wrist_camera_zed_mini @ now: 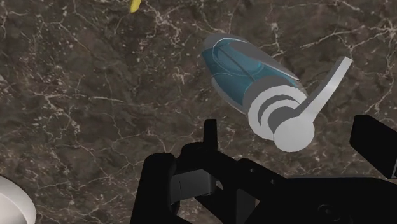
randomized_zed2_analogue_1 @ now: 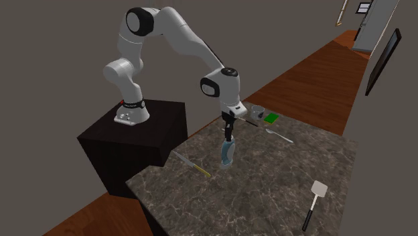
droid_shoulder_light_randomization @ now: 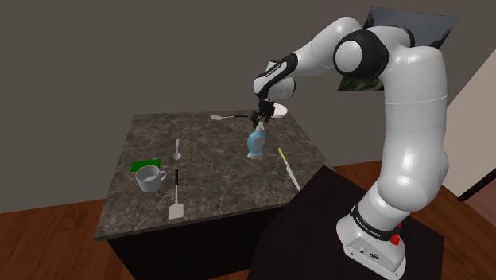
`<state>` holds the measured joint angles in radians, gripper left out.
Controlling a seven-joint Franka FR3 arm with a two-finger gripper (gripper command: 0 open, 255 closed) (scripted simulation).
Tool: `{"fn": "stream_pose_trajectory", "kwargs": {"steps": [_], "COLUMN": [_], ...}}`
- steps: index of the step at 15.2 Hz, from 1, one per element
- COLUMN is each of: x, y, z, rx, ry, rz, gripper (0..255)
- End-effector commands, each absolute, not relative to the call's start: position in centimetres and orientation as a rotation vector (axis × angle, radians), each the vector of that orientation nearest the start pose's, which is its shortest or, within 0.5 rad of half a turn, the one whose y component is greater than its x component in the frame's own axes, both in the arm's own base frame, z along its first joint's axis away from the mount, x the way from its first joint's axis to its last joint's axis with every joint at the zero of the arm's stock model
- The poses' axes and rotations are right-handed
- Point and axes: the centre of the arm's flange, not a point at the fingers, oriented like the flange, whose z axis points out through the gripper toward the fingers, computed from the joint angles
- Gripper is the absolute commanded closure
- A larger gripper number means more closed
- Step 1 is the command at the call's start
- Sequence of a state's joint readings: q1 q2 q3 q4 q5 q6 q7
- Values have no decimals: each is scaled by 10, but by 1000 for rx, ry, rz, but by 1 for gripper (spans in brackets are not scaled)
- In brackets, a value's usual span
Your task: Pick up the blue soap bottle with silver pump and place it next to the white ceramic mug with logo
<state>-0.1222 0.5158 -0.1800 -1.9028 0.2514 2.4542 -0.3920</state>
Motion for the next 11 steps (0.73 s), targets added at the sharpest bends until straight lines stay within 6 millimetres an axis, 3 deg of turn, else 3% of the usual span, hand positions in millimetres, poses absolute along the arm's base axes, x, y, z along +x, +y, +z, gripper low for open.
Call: {"fn": "stream_pose_trajectory", "kwargs": {"steps": [1, 3, 10, 11], "x": [610, 611, 611, 611], "y": [-183, -183, -183, -183], "z": [224, 216, 216, 216], "rx": [-3083, -3083, -3083, -3083], "ry": [117, 117, 117, 117], "rz": [-113, -113, -113, -113], "gripper": [0, 0, 0, 255]}}
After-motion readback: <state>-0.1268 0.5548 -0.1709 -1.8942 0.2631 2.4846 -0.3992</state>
